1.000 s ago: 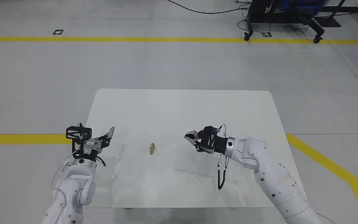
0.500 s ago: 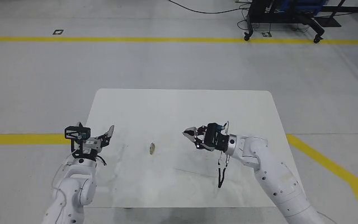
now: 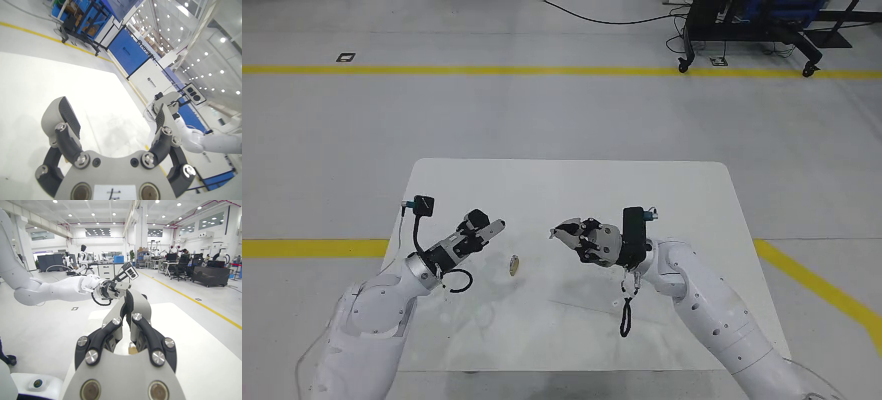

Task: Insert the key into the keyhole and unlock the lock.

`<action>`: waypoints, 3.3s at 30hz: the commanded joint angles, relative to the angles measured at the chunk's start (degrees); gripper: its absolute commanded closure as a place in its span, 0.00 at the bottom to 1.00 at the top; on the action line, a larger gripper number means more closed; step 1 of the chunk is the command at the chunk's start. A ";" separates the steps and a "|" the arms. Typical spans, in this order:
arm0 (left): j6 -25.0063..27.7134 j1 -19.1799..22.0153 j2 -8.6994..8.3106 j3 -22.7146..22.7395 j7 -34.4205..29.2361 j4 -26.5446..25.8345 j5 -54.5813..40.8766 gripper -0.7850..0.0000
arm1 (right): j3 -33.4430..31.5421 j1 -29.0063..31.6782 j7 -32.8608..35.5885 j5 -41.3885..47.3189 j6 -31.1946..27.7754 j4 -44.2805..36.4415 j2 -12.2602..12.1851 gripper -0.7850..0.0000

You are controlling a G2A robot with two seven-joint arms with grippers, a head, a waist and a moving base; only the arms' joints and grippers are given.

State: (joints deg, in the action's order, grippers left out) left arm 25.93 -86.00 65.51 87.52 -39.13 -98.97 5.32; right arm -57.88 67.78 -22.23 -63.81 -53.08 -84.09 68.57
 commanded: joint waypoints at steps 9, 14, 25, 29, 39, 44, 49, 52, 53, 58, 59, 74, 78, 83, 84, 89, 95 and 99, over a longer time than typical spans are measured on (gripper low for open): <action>4.55 -0.38 0.06 -1.04 4.46 -0.51 5.28 0.00 | 0.13 0.38 0.03 1.92 0.31 0.39 0.11 1.00; 12.74 -0.54 0.17 -2.88 6.75 0.14 1.01 0.00 | 3.49 -3.31 6.81 18.94 -1.96 8.30 1.39 1.00; 17.95 2.78 -0.99 -5.70 -6.95 3.54 -11.61 0.17 | 12.98 -10.39 23.27 51.45 -4.92 17.94 3.35 1.00; 16.40 4.48 -1.22 -7.12 -9.62 4.91 -12.66 0.47 | 14.13 -11.32 27.28 55.95 -4.92 18.52 3.47 1.00; 14.38 5.58 -1.22 -9.74 -6.26 4.88 -5.50 0.55 | 16.03 -12.71 34.95 63.58 -4.92 20.61 4.05 1.00; 13.90 5.76 -1.38 -9.91 -4.95 4.93 -3.94 0.53 | 16.94 -13.55 37.43 66.30 -4.92 22.09 4.79 1.00; 13.16 5.41 -1.43 -10.51 -2.92 4.44 -1.56 0.55 | 17.24 -13.95 39.31 68.30 -4.92 22.97 5.43 1.00; 12.29 5.53 -1.49 -10.62 -1.97 4.47 -0.36 0.57 | 17.16 -14.01 40.26 69.18 -4.92 23.23 5.74 1.00; 12.04 5.55 -1.51 -10.65 -1.63 4.43 0.00 0.58 | 17.09 -14.00 40.56 69.38 -4.92 23.30 5.82 1.00; 11.79 5.54 -1.63 -11.09 -1.22 4.46 -0.69 0.69 | 16.58 -13.82 41.83 70.03 -4.92 23.70 6.21 1.00; 11.76 5.55 -1.66 -11.12 -1.19 4.44 -0.71 0.77 | 16.47 -13.77 42.12 70.06 -4.92 23.79 6.28 1.00; 10.15 5.25 -2.10 -10.84 1.23 4.42 -0.57 1.00 | 14.01 -12.73 43.77 68.82 -4.92 23.98 6.94 1.00; 10.08 5.18 -2.20 -10.73 1.63 4.41 -1.15 1.00 | 13.36 -12.38 44.46 69.07 -4.92 23.50 7.00 1.00; 10.32 5.18 -2.34 -10.59 1.81 4.59 -2.29 1.00 | 12.99 -12.20 46.10 70.72 -4.92 23.53 7.17 0.09; 10.36 5.19 -2.38 -10.54 1.76 4.65 -2.40 1.00 | 12.88 -12.26 46.31 71.05 -4.92 23.63 7.23 0.00; 10.42 5.09 -2.60 -9.58 2.02 5.12 -4.23 1.00 | 12.68 -12.29 46.54 71.56 -4.92 23.77 7.32 0.00; 7.56 4.83 -2.84 -6.98 5.11 6.42 -6.01 1.00 | 12.68 -12.29 46.54 71.56 -4.92 23.77 7.32 0.00; 7.56 4.83 -2.84 -6.98 5.11 6.42 -6.01 1.00 | 12.68 -12.29 46.54 71.56 -4.92 23.77 7.32 0.00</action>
State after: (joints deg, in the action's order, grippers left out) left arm 33.42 -81.17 62.66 80.58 -33.95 -92.53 -0.66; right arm -45.20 55.48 24.31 7.75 -58.00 -60.32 75.89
